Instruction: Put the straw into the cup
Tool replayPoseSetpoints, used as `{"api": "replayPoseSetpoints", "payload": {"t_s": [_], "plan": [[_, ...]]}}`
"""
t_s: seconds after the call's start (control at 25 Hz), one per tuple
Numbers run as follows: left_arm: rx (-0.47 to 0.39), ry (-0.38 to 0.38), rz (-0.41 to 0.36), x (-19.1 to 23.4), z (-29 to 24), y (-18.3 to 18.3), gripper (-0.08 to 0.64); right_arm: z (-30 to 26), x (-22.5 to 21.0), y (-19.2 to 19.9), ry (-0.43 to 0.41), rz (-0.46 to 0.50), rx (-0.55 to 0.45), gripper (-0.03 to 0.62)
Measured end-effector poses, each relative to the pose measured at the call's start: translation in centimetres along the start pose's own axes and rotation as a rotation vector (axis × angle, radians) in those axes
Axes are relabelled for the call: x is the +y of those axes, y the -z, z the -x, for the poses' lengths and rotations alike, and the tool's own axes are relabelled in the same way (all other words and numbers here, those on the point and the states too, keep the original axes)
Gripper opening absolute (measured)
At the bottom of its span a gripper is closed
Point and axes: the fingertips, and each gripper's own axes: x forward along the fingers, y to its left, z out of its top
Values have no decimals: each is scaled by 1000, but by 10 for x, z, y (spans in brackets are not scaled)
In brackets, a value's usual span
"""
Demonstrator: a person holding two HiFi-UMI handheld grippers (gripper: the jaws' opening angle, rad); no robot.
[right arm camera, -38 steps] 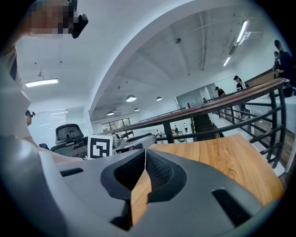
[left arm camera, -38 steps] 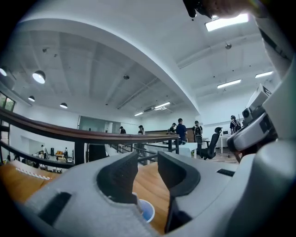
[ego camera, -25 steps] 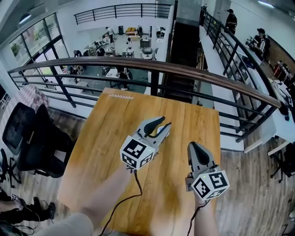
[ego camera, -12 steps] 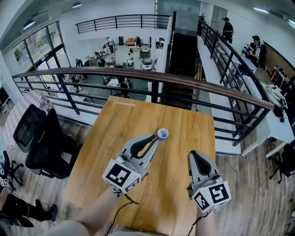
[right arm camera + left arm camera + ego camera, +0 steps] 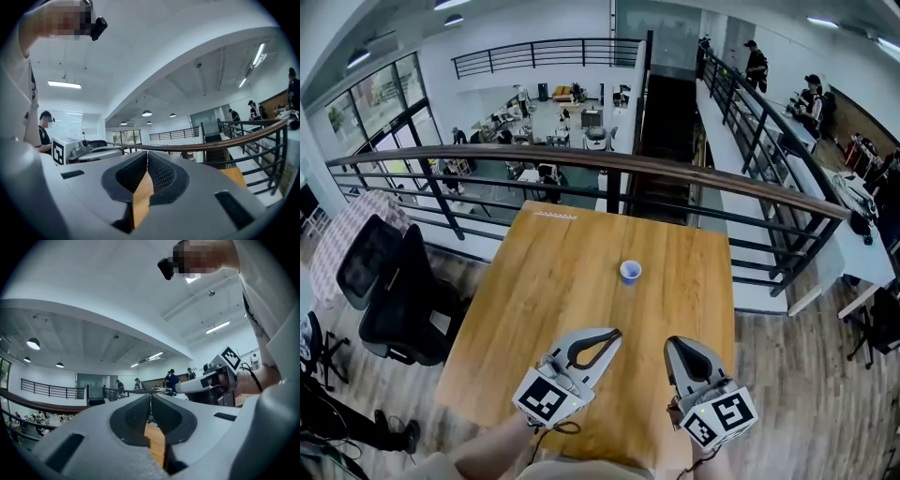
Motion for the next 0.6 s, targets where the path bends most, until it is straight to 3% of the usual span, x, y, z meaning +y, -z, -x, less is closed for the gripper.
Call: {"api": "replayPoseSetpoints", "payload": {"t_s": [0.32, 0.6], "plan": [[31, -43, 112, -18, 41, 23, 15, 13, 42, 33, -41, 5, 12, 22], [46, -75, 86, -16, 66, 40, 15, 20, 60, 73, -62, -6, 98, 21]]}}
